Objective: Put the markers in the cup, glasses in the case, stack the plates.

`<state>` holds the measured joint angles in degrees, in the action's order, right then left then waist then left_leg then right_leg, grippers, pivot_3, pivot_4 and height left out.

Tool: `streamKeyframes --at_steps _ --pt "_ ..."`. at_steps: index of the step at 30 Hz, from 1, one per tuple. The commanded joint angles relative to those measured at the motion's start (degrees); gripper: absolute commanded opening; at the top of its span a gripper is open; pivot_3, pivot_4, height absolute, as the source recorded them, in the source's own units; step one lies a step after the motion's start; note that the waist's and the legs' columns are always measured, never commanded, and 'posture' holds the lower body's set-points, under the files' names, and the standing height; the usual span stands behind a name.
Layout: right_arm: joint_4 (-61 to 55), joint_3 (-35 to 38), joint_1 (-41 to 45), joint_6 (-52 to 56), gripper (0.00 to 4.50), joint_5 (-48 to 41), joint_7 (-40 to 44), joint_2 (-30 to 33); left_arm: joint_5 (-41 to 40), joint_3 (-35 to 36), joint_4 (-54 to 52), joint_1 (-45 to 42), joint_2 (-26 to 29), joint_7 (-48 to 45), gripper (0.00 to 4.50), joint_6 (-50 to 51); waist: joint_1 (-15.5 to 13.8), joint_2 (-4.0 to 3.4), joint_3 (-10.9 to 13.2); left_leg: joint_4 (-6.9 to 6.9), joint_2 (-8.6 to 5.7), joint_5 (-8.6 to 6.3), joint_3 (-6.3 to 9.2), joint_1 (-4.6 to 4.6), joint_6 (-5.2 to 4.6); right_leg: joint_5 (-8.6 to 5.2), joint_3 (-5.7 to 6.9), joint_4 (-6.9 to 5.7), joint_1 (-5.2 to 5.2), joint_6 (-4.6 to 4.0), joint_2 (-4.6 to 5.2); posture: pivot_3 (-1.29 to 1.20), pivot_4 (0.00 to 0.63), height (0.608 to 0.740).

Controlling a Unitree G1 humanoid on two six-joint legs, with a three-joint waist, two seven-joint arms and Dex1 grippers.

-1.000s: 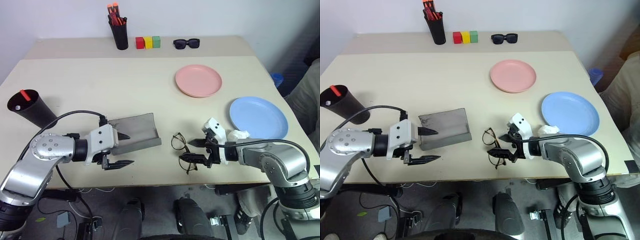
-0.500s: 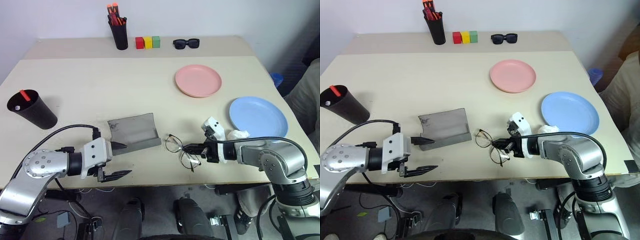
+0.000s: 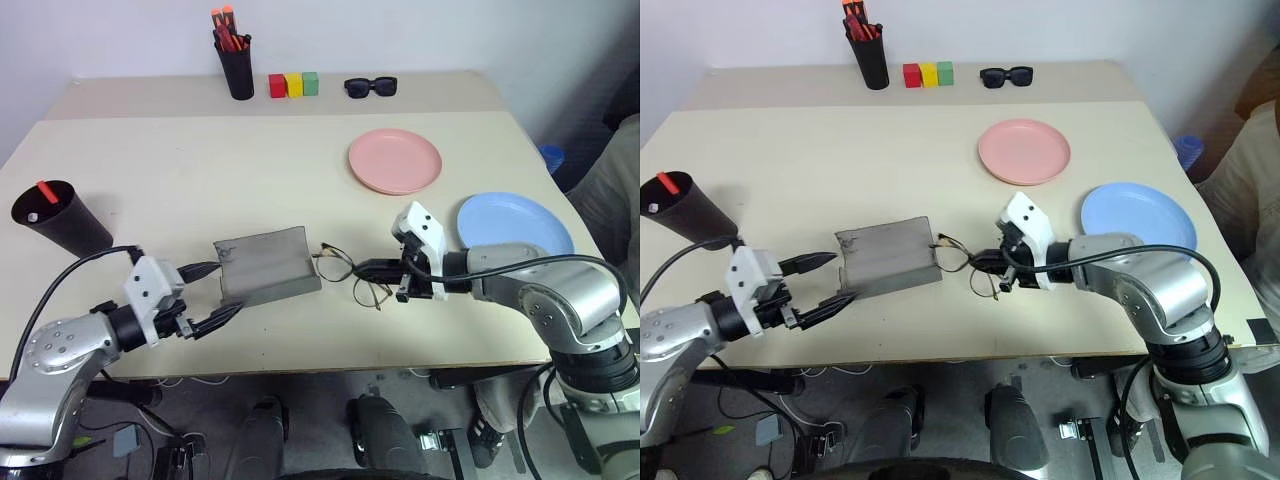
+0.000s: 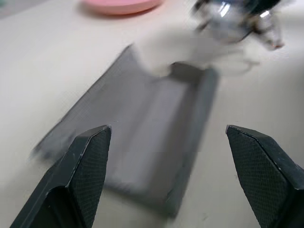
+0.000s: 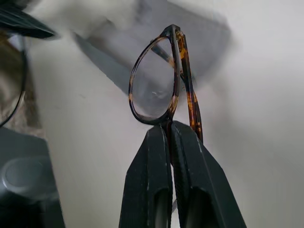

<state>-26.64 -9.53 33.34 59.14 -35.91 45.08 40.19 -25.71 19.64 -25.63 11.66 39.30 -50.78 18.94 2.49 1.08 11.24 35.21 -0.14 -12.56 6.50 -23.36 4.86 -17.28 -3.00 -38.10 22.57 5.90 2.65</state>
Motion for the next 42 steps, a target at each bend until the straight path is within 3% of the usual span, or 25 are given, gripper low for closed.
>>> streamKeyframes --at_steps 1,9,17,23,32,39,42 --pt "0.58 -5.18 6.60 -6.33 0.02 5.09 2.51 -0.74 -0.63 5.29 1.16 2.75 -1.39 1.89 3.98 -2.50 0.06 0.01 0.00 0.01 0.00 0.00 0.00 0.00 0.00 0.00 0.00 0.01 -0.01 -0.01 0.00 0.00 0.150 0.740" --pt "16.33 -16.38 18.59 -16.51 0.02 16.35 2.93 -13.49 -1.98 10.09 5.02 7.29 -3.33 2.26 3.98 -4.79 0.02 0.04 -0.02 -0.01 0.00 0.00 -0.01 0.00 0.00 0.00 0.00 0.04 0.03 -0.03 0.02 0.00 0.150 0.740" --pt "32.04 -21.02 24.30 -26.86 0.02 24.50 6.77 -23.24 -3.55 10.83 4.68 11.13 -3.92 -0.05 3.98 -6.43 -0.01 0.04 -0.03 -0.06 -0.01 0.00 -0.04 -0.03 0.01 0.05 -0.01 0.04 0.09 -0.08 0.05 0.00 0.150 0.740" --pt "34.01 -21.52 23.10 -28.34 0.02 27.37 9.55 -24.30 -2.67 9.49 3.96 12.41 -4.10 0.18 3.98 -7.62 0.07 0.03 -0.02 -0.06 0.00 0.00 -0.04 -0.02 0.01 0.05 -0.01 0.02 0.11 -0.10 0.04 0.00 0.150 0.740" --pt "25.34 -22.47 17.46 -26.22 0.02 28.17 15.99 -18.77 -2.47 7.51 4.23 10.54 -3.26 0.85 3.98 -7.39 0.09 0.01 -0.01 -0.07 0.00 0.00 -0.04 -0.02 0.01 0.05 -0.01 0.02 0.11 -0.10 0.03 0.00 0.150 0.740" --pt "27.50 -22.40 17.27 -26.83 0.02 30.40 14.69 -20.03 -2.27 5.48 4.83 8.08 -2.92 1.10 3.98 -7.00 0.10 0.02 -0.01 -0.07 0.01 0.00 -0.05 -0.01 0.01 0.05 -0.01 0.02 0.12 -0.10 0.02 0.00 0.150 0.740" --pt "27.96 -21.71 17.28 -26.78 0.93 30.61 14.07 -20.76 -2.32 5.14 4.63 7.71 -2.94 1.27 3.98 -6.75 0.12 0.02 -0.01 -0.07 0.01 0.00 -0.04 -0.01 0.01 0.05 -0.01 0.02 0.11 -0.10 0.02 0.00 0.150 0.740"
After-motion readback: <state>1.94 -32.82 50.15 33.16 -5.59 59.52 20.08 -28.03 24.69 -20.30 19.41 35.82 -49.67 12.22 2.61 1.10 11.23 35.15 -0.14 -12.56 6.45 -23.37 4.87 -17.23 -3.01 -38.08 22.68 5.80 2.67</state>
